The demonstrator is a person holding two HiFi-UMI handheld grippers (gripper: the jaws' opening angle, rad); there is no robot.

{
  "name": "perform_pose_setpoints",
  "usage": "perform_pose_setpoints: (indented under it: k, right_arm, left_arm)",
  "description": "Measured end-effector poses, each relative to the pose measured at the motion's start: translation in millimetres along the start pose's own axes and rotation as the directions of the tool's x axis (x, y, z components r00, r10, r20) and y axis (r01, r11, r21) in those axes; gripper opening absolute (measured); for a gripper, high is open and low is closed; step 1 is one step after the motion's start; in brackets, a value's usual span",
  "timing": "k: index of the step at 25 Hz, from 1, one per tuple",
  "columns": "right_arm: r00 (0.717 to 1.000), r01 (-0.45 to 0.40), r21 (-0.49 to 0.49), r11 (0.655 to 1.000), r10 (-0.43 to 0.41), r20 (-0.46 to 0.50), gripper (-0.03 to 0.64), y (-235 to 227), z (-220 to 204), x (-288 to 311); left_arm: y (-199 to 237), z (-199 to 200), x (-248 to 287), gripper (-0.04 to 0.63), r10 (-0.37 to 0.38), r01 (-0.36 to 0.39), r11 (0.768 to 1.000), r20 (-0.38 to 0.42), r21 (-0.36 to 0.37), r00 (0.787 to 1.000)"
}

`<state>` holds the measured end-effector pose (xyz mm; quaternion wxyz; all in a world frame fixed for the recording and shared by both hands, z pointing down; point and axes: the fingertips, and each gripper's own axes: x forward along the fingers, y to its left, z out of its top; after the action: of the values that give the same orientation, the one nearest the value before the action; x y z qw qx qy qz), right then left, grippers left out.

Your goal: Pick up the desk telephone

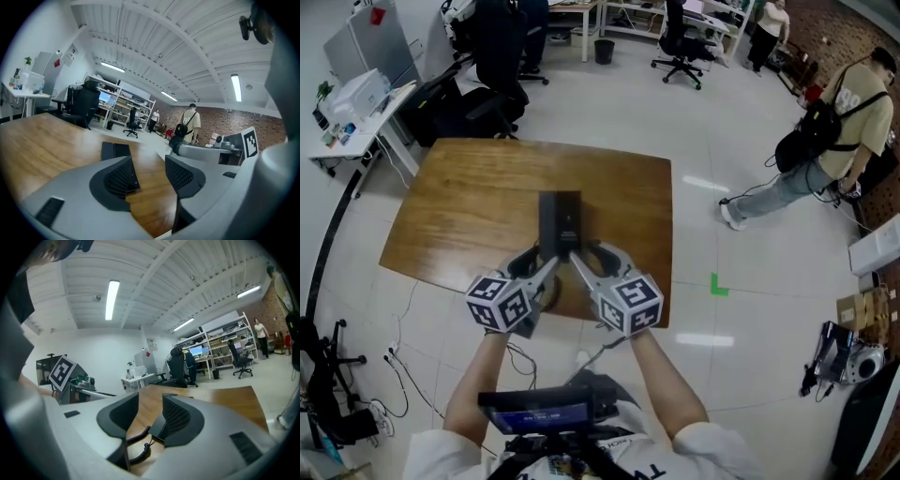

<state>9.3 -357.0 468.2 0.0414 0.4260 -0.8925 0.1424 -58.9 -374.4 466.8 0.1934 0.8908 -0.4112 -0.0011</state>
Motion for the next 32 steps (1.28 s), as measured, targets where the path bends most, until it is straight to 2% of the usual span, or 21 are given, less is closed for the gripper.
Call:
perform_pose_setpoints:
  k: [2, 4, 5, 6, 9, 14, 15, 19, 21, 23, 28, 32]
  right_arm:
    - [1.0, -0.019, 0.042, 0.999, 0.02, -0.022, 0.207, -14, -8, 8]
    - [0.998, -0.033, 0.082, 0.996, 0.037, -0.047, 0.207, -27, -17, 19]
    - [0.997, -0.041, 0.101, 0.994, 0.047, -0.059, 0.207, -33, -21, 25]
    - [0.996, -0.05, 0.121, 0.991, 0.058, -0.071, 0.222, -39, -25, 31]
    - [0.99, -0.07, 0.183, 0.981, 0.09, -0.107, 0.238, -56, -39, 51]
    - [0.979, -0.066, 0.249, 0.966, 0.111, -0.17, 0.265, -82, -62, 78]
    - [0.978, -0.065, 0.263, 0.963, 0.114, -0.177, 0.265, -86, -65, 82]
    - [0.967, -0.055, 0.33, 0.943, 0.132, -0.216, 0.299, -104, -83, 103]
    - [0.96, -0.05, 0.357, 0.933, 0.144, -0.241, 0.301, -109, -94, 112]
    - [0.949, -0.056, 0.38, 0.923, 0.167, -0.266, 0.333, -112, -103, 119]
    - [0.914, -0.095, 0.399, 0.912, 0.239, -0.329, 0.333, -117, -115, 136]
    - [0.901, -0.101, 0.463, 0.88, 0.278, -0.333, 0.333, -118, -117, 148]
  left_arm:
    - [14, -7, 11, 0.221, 0.011, -0.011, 1.0, -0.028, -0.014, 1.0]
    - [30, -16, 20, 0.221, 0.018, -0.02, 0.999, -0.059, -0.033, 0.998]
    - [39, -20, 24, 0.243, 0.014, -0.018, 0.998, -0.076, -0.052, 0.997]
    - [47, -24, 29, 0.292, 0.007, -0.014, 0.997, -0.091, -0.076, 0.996]
    - [75, -35, 43, 0.299, 0.001, -0.018, 0.991, -0.131, -0.129, 0.991]
    - [109, -51, 61, 0.309, 0.013, -0.039, 0.99, -0.189, -0.133, 0.982]
    - [112, -55, 65, 0.342, 0.005, -0.034, 0.989, -0.199, -0.144, 0.98]
    - [127, -65, 84, 0.348, -0.027, -0.022, 0.977, -0.225, -0.213, 0.974]
    - [135, -76, 92, 0.378, -0.034, -0.026, 0.975, -0.264, -0.219, 0.964]
    - [141, -85, 99, 0.379, -0.05, -0.021, 0.973, -0.294, -0.232, 0.955]
    - [142, -92, 116, 0.379, -0.124, 0.038, 0.964, -0.32, -0.263, 0.939]
    - [144, -99, 126, 0.38, -0.166, 0.068, 0.96, -0.354, -0.273, 0.92]
